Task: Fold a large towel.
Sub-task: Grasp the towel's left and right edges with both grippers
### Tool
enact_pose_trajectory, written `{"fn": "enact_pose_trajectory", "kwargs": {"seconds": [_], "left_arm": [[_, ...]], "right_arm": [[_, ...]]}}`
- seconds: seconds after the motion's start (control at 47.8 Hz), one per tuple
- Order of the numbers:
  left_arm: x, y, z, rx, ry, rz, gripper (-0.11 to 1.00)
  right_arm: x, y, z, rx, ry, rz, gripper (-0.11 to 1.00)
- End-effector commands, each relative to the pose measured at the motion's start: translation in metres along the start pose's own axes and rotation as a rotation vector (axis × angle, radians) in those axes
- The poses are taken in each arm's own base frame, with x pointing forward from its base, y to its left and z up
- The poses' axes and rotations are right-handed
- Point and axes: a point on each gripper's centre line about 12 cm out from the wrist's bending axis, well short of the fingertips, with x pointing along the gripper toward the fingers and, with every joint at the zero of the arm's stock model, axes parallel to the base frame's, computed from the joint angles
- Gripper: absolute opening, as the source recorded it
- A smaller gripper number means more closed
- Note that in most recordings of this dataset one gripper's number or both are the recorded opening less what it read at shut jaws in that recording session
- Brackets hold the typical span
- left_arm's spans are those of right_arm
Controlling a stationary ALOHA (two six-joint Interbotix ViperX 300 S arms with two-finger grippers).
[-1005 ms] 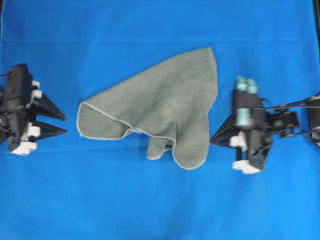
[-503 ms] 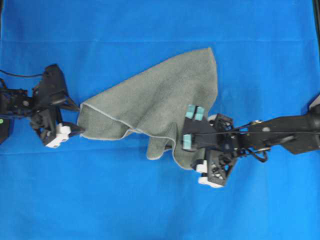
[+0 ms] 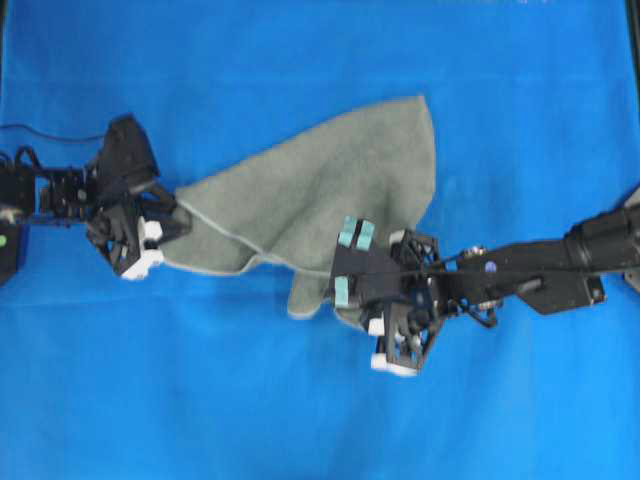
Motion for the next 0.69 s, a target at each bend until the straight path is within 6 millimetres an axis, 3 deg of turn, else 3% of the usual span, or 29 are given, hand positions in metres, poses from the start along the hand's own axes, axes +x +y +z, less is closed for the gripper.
{"fn": "enact_pose_trajectory", "kwargs": {"seconds": [0.0, 0.063, 0.105, 0.356, 0.482, 0.67], "left_arm": [[-0.005, -0.001, -0.004, 0.017, 0.062, 0.014, 0.23], [-0.011, -0.004, 0.002, 0.031, 0.062, 0.012, 0.07], [-0.016, -0.005, 0.005, 0.038, 0.06, 0.01, 0.01], [-0.067, -0.02, 0.045, 0.107, -0.038, -0.028, 0.01], [-0.103, -0.029, 0.071, 0.152, -0.126, -0.052, 0.01], [-0.173, -0.038, 0.115, 0.207, -0.337, -0.078, 0.01]], "right_arm": [[-0.005, 0.005, 0.004, -0.008, -0.007, 0.006, 0.2], [-0.013, 0.006, 0.008, -0.011, -0.019, 0.011, 0.04], [-0.021, 0.008, 0.012, -0.013, -0.034, 0.017, 0.02], [-0.095, 0.018, 0.039, -0.068, -0.217, 0.073, 0.02], [-0.137, 0.019, 0.05, -0.123, -0.32, 0.078, 0.02], [-0.203, 0.019, 0.062, -0.177, -0.485, 0.088, 0.02]]}}
